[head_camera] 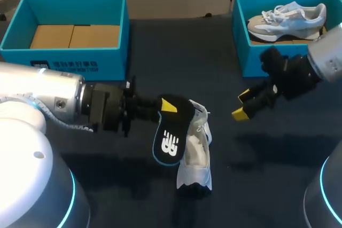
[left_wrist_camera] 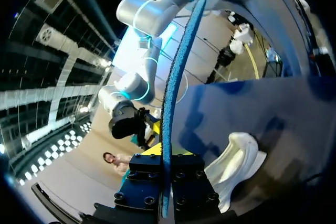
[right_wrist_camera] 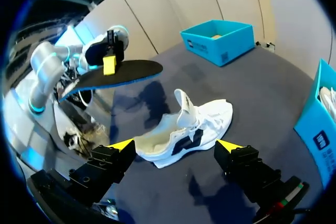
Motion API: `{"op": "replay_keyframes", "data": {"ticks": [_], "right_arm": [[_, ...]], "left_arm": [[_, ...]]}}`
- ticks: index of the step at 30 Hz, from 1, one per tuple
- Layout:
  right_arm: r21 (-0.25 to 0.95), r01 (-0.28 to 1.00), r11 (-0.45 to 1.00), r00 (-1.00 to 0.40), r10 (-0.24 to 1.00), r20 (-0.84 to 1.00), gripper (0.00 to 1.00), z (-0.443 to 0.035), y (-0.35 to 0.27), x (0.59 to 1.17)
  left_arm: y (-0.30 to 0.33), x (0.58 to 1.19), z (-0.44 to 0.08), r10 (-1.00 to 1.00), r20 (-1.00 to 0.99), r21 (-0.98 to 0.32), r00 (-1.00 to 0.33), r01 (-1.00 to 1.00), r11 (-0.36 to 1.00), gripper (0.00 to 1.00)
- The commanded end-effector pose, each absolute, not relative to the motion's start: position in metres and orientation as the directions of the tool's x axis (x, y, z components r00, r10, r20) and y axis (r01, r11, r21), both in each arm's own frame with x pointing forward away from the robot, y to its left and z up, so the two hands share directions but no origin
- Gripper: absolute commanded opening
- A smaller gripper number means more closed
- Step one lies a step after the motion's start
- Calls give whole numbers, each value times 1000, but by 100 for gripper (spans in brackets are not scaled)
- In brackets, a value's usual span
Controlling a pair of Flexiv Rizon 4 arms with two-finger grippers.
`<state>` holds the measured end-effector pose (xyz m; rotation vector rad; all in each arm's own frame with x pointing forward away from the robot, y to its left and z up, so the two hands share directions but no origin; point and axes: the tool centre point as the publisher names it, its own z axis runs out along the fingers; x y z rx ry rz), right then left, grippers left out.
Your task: Take the shoe out of the shoebox, open the shoe tongue, remove and reinsert the insole, then place the shoe into the shoebox
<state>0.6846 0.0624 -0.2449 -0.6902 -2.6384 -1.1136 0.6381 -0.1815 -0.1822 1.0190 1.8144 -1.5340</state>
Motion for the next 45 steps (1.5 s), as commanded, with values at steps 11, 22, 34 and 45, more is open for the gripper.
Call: {"op": "replay_keyframes", "data": {"ticks": [11,22,34,45], "right_arm": [[613,275,741,-956,281,90,100,-280,70,650],[561,237,793,-959,283,5,100,-298,70,616],[555,241,796,-959,284,10,100,-301,70,613],[475,150,867,-982,185,-27,100,-321,72,601]], "left_arm": [[-186,604,-190,193,-660,-725,-726,683,91,0],[-190,580,-211,202,-551,-808,-810,578,115,0],[-191,579,-211,201,-542,-814,-816,570,117,0],[-194,566,-217,203,-524,-827,-827,552,111,0]]}}
